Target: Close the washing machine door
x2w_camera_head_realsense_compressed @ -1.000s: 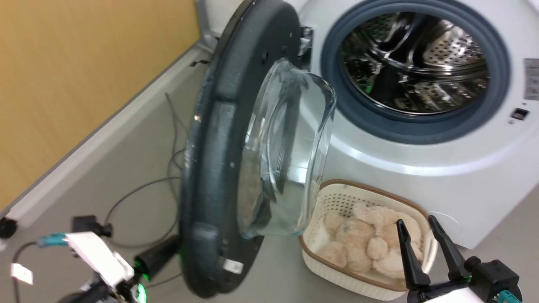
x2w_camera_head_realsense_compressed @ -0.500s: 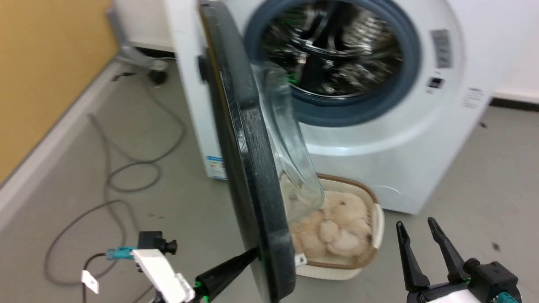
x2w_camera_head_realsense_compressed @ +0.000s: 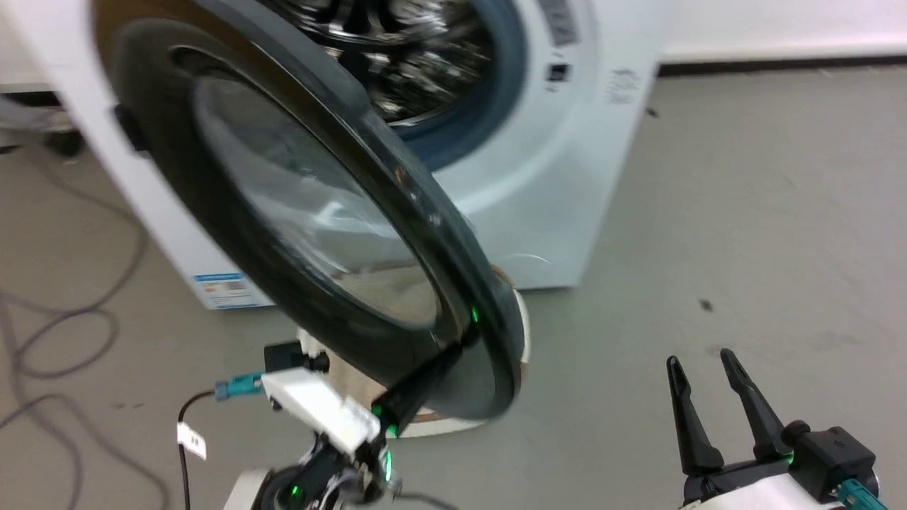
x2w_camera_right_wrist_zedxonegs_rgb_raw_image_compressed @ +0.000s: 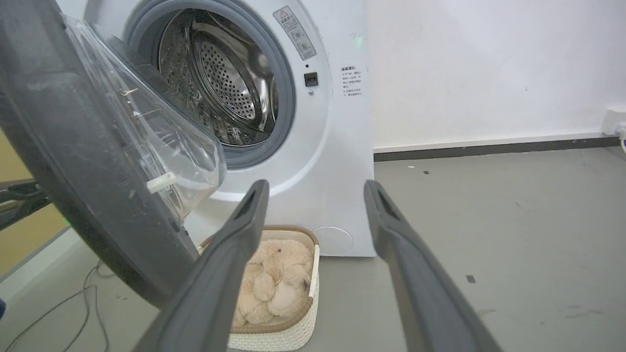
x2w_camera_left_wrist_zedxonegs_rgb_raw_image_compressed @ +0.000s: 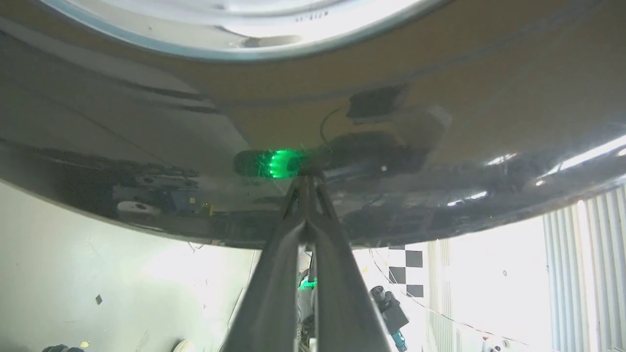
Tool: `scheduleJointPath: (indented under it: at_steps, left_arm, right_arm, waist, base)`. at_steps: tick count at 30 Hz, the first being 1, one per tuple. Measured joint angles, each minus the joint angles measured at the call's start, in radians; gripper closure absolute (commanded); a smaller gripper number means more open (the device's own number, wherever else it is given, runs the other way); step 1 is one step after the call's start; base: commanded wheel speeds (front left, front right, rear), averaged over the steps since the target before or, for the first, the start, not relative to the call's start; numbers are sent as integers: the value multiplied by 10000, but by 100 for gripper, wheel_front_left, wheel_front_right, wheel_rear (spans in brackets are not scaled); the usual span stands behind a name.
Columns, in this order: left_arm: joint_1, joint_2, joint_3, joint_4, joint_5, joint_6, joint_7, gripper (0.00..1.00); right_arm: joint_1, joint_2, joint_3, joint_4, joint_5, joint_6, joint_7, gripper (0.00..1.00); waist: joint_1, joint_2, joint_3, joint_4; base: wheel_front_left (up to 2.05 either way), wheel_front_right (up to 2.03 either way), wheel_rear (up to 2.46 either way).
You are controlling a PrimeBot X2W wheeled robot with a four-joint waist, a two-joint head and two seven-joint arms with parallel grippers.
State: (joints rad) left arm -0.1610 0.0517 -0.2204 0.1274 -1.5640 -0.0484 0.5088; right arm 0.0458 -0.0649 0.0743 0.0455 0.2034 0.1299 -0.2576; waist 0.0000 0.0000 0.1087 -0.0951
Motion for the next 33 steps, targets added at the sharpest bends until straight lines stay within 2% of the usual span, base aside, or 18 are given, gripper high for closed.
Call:
scheduleJointPath:
  at_steps: [10, 17, 22, 28, 31, 32, 33]
  left_arm:
    - [-2165, -12, -575, 1475, -493, -253, -2479, 100]
    - [-3630, -29, -940, 2671, -872, -435, -4103, 100]
    - [-3975, -38, -1317, 3243, -1106, -610, -4571, 100]
    - [-3722, 98, -1937, 3287, -721, -713, -4265, 100]
    - [-3125, 449, -2429, 2823, -314, -775, -3925, 100]
    - [-2431, 1103, -3106, 2151, 466, -777, -3680, 100]
    - [-2233, 1360, -3319, 1971, 842, -777, -3720, 100]
  right_arm:
    - [-208, 46, 171, -23, 81, 0, 0, 0]
    - [-277, 69, 234, -23, 92, 0, 0, 0]
    - [-297, 82, 188, -25, 96, 0, 0, 0]
    - [-293, 105, 104, -29, 125, 0, 0, 0]
    - [-276, 107, -2, -31, 119, 0, 0, 0]
    - [-196, 111, -50, -31, 86, 0, 0, 0]
    - [-158, 111, -79, -33, 79, 0, 0, 0]
  waist:
    - [1, 0, 666, -1601]
    - [1, 0, 935, -2132]
    - [1, 0, 936, -2080]
    - [1, 0, 751, -1649]
    - [1, 0, 571, -1334]
    - [1, 0, 340, -973]
    - [0, 0, 256, -840]
  base:
    - [0, 0, 0]
    - [0, 0, 0]
    - [0, 0, 0]
    - [0, 0, 0]
    - [0, 0, 0]
    - [0, 0, 0]
    - [0, 0, 0]
